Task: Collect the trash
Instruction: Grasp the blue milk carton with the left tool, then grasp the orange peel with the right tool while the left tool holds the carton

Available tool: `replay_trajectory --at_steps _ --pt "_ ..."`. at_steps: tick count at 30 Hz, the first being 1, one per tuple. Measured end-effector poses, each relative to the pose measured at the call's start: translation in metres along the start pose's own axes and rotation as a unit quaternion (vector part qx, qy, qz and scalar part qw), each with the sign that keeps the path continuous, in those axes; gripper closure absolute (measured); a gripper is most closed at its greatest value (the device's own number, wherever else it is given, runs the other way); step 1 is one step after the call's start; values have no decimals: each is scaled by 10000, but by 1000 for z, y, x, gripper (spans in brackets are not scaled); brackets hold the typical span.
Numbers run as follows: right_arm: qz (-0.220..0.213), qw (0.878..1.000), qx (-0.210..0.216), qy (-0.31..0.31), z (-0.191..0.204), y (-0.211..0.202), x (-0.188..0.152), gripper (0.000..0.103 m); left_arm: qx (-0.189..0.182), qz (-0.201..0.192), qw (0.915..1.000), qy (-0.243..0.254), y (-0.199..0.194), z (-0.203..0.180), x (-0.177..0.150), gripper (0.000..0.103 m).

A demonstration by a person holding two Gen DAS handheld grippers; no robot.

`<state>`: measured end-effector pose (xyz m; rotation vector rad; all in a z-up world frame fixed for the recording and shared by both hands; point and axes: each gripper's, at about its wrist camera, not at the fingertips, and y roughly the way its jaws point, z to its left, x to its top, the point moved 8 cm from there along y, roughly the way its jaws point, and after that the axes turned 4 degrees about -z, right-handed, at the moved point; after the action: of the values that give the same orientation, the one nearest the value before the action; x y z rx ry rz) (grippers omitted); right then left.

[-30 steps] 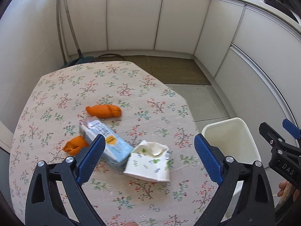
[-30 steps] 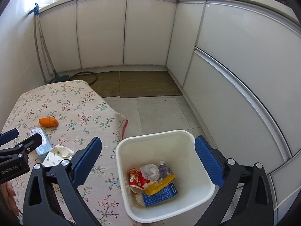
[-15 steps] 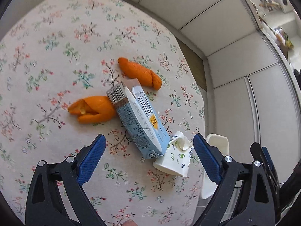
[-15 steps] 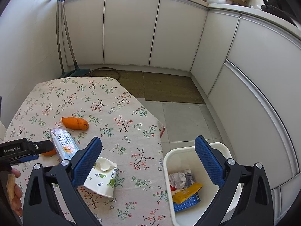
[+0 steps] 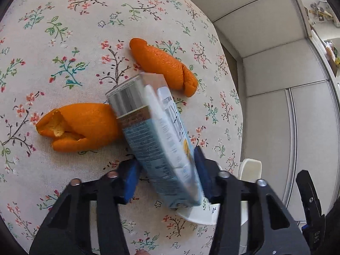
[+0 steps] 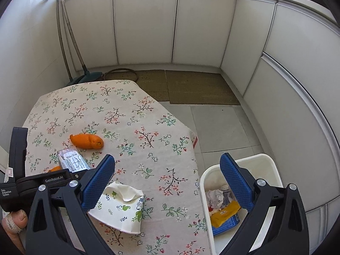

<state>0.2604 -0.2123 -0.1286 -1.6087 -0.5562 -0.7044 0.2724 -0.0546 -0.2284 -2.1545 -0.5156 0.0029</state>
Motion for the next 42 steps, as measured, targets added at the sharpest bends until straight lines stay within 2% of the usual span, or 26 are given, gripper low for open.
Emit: replay_trajectory --at_steps 4,8,12,16,23,26,29,31,32,33,34,36,38,42 --pt "150 9995 206 193 4 13 1 7 133 -210 9990 369 -18 -6 4 69" --pt "309 9974 608 250 24 26 1 7 278 -573 9960 631 -58 -8 14 74" --pt "369 9962 770 -166 62 44 2 7 498 -1079 9892 860 -108 -2 26 75" --pt "390 9911 1024 -760 102 64 0 7 714 -1382 9830 976 -148 10 30 75" --pt "321 9636 1448 -2226 167 91 -4 7 622 -1539 9838 681 -184 33 47 75" --pt "481 9510 1658 -2565 184 103 -10 7 547 -1587 9841 588 -192 36 49 75" --pt "642 9442 1646 -2780 192 116 -19 8 535 -1624 9833 620 -198 34 49 75" --pt "758 9436 1696 -2739 194 123 -24 19 574 -1629 9827 665 -198 35 49 75" --pt "843 9428 1725 -2727 195 128 -26 31 594 -1626 9826 675 -198 36 48 75" --pt "855 9436 1625 -2753 195 131 -28 37 619 -1618 9826 676 -198 37 48 75" --pt "758 9453 1512 -2789 194 132 -27 41 649 -1609 9826 660 -196 40 48 75" --pt "706 9505 1462 -2649 190 132 -23 57 699 -1593 9829 611 -195 45 49 75" --pt "716 9566 1579 -2342 185 130 -17 65 749 -1610 9825 564 -196 50 50 75" --pt "701 9625 1538 -2124 180 127 -15 72 882 -1717 9795 575 -199 51 50 75"
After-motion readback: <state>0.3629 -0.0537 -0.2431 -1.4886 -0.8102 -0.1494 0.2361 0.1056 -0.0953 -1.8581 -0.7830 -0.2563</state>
